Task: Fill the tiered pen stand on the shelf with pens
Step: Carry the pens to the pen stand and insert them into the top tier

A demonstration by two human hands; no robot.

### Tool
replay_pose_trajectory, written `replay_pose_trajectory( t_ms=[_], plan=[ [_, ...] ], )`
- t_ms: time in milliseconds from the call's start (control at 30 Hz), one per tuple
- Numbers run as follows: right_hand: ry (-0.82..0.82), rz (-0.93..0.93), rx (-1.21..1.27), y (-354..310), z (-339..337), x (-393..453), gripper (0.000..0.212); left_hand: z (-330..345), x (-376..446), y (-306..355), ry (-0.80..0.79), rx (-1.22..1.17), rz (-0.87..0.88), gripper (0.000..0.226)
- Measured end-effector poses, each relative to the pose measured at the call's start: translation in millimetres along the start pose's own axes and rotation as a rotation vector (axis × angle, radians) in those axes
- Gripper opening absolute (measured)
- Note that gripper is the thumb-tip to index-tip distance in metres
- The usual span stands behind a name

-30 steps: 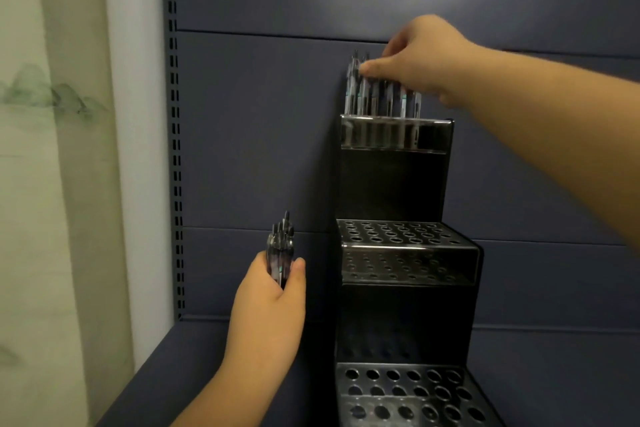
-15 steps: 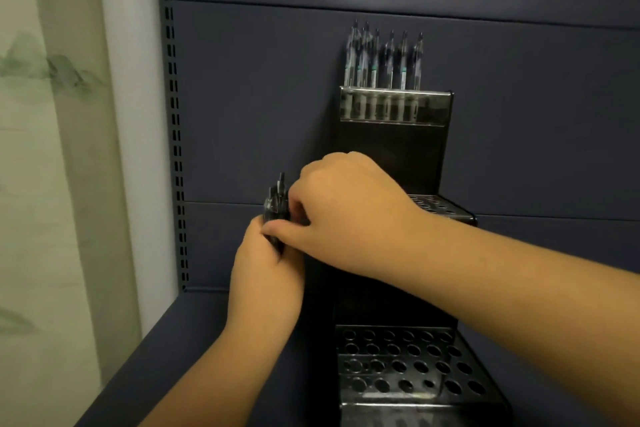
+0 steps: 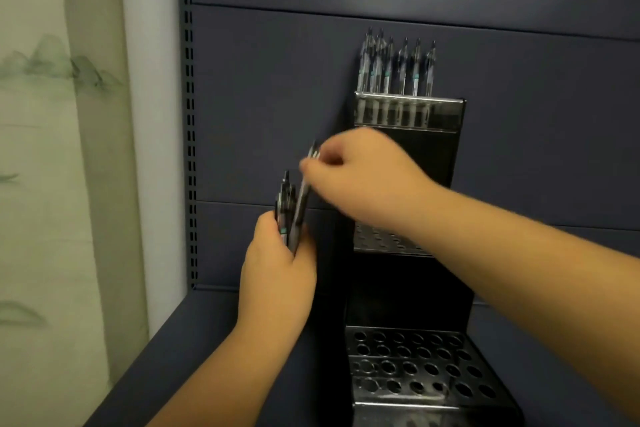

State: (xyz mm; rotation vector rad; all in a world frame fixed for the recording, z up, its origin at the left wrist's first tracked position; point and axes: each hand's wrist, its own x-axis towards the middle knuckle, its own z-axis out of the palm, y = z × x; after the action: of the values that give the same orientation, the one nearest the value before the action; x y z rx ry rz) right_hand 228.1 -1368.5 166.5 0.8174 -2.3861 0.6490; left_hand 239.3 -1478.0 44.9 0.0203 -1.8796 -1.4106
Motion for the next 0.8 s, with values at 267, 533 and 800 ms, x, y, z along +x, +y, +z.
replay_pose_trajectory(
  t_ms=[267, 533, 800],
  plan=[
    [0.439, 0.074, 0.427, 35.3, -86.3, 42.5, 0.025, 6.6, 6.8, -11.3, 0.001, -0.044, -0.099, 0.011],
    [0.601, 0.106, 0.287, 80.8, -138.3, 68.8, 0.018, 11.4, 2.0, -13.3, -0.069, -0.297, -0.149, 0.022],
    [0.422, 0.176, 0.213, 89.6, -139.2, 98.0, 0.023, 7.8, 0.7, -10.4, -0.079, -0.307, -0.141, 0.003]
  ],
)
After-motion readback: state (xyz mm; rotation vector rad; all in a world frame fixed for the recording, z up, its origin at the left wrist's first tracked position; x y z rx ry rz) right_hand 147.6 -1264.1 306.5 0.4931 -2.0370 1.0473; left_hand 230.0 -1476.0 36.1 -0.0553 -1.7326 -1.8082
